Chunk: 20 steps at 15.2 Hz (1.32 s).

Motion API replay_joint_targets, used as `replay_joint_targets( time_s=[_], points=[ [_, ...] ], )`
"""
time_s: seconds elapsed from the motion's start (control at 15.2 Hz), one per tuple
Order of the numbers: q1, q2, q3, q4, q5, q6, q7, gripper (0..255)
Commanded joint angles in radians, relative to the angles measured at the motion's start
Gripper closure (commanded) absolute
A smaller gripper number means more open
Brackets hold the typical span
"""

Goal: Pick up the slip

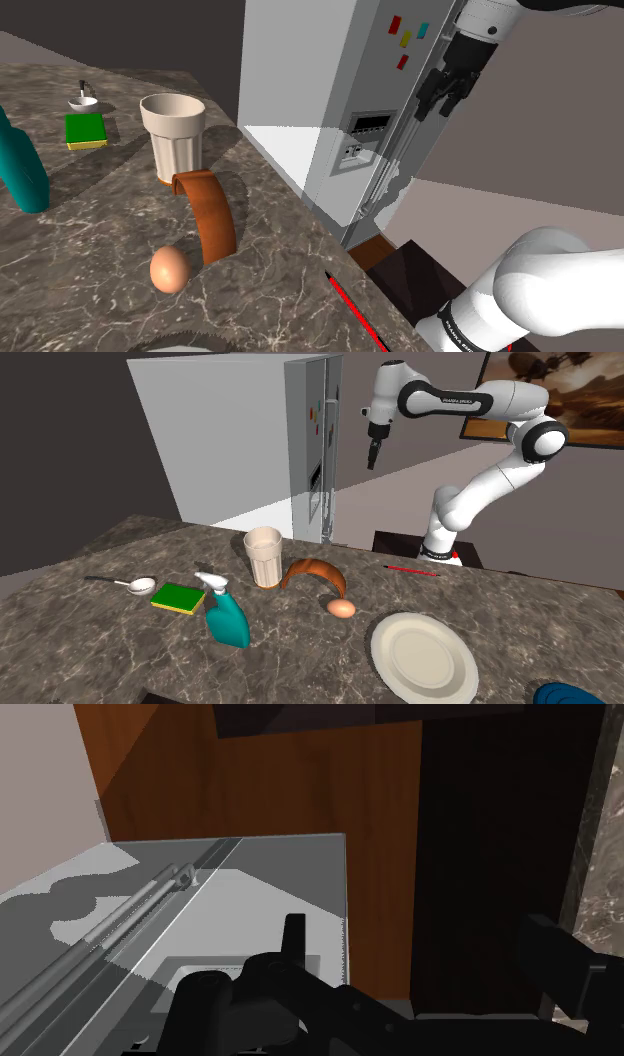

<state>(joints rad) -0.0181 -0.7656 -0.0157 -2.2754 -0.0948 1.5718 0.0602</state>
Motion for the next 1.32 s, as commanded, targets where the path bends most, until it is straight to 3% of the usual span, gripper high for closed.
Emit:
replay_joint_targets(
  time_s=[0.0, 0.73, 1.25],
  points=[
    [0.0, 0.0, 0.0, 0.0, 0.0, 0.0, 0.0, 0],
    [0.063, 0.168, 0.224, 0.042, 0.118, 0.099, 0.26, 0],
    [0.088, 0.369, 0.382, 0.161, 0.141, 0.167, 0.452, 0]
  ],
)
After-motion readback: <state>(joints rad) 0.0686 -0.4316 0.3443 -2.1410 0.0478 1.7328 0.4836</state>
